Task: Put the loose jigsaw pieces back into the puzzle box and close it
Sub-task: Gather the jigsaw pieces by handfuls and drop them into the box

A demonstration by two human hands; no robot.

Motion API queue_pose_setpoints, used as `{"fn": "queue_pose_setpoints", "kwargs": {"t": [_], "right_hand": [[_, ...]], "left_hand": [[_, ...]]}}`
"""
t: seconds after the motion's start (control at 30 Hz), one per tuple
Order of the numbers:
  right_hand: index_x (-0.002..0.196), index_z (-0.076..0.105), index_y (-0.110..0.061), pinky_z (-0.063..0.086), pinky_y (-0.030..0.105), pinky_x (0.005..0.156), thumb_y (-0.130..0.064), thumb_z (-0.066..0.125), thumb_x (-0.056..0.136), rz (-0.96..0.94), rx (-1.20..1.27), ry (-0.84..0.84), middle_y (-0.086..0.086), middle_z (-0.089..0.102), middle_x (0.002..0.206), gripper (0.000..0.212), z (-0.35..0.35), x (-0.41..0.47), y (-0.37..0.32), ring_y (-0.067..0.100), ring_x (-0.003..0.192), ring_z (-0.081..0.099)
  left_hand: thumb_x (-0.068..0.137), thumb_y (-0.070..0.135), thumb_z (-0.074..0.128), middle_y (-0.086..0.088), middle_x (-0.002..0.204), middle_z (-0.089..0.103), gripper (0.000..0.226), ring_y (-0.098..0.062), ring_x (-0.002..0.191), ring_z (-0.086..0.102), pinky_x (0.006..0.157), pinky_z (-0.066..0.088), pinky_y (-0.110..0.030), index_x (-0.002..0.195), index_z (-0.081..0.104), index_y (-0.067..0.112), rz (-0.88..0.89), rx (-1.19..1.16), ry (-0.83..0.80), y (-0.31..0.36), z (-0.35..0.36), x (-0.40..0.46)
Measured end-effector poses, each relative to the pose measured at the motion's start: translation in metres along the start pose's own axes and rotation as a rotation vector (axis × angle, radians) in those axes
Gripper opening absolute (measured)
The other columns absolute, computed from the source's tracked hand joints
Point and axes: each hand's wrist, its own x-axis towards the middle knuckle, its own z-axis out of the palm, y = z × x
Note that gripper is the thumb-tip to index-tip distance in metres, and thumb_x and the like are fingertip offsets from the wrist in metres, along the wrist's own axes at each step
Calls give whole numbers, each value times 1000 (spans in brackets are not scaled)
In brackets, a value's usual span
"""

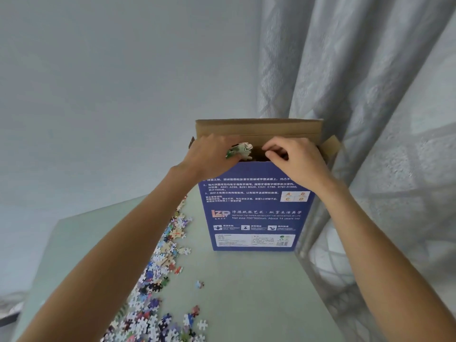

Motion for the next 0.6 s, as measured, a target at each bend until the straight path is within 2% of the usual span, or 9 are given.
{"fn": "queue_pose_setpoints", "kwargs": {"t": [0.13, 0.27, 0.33, 0.4, 0.5, 0.6], "right_hand": [[100, 68, -22, 55, 35, 74, -22, 61, 89, 7, -11, 23, -9, 71, 91, 14, 0, -3, 0, 9, 83, 65], [99, 68, -22, 55, 36, 70, -23, 61, 89, -25, -19, 28, -9, 71, 90, 13, 2, -3, -5, 9, 82, 66], [98, 68, -22, 55, 36, 68, -23, 60, 89, -44, -34, 31, -9, 71, 88, 12, 4, -3, -9, 9, 80, 65], [98, 68, -22, 54, 35, 64, -24, 59, 90, -78, -76, 42, -9, 71, 87, 13, 8, -3, -14, 11, 78, 65], [99, 68, -19, 52, 32, 56, -22, 56, 91, -194, -216, 207, -5, 70, 86, 15, 13, -6, -27, 17, 73, 65], [100, 70, -13, 52, 29, 58, -17, 52, 94, -380, -276, 395, -1, 70, 86, 19, 25, -19, -50, 16, 73, 65]], "left_hand": [[88, 36, 51, -1, 90, 68, 26, -29, 84, 61, 66, 45, -32, 111, 60, 28, -11, -26, 16, -1, 3, -5], [89, 41, 53, 15, 96, 68, 24, -12, 87, 62, 68, 42, -24, 110, 62, 33, 34, -88, 96, 1, 2, -10], [90, 41, 52, 15, 94, 69, 24, -11, 84, 62, 70, 48, -26, 109, 63, 30, 61, -102, 120, -1, 4, -13], [92, 39, 46, 9, 87, 69, 26, -16, 77, 64, 65, 52, -33, 102, 66, 26, 106, -82, 163, -4, 8, -18], [93, 28, 44, 2, 73, 65, 28, -20, 67, 59, 52, 48, -33, 87, 68, 17, 289, 37, 384, -7, 15, -28], [90, 17, 57, 0, 75, 67, 15, -18, 67, 60, 54, 47, -27, 84, 70, 10, 369, 6, 638, -10, 19, -60]]}}
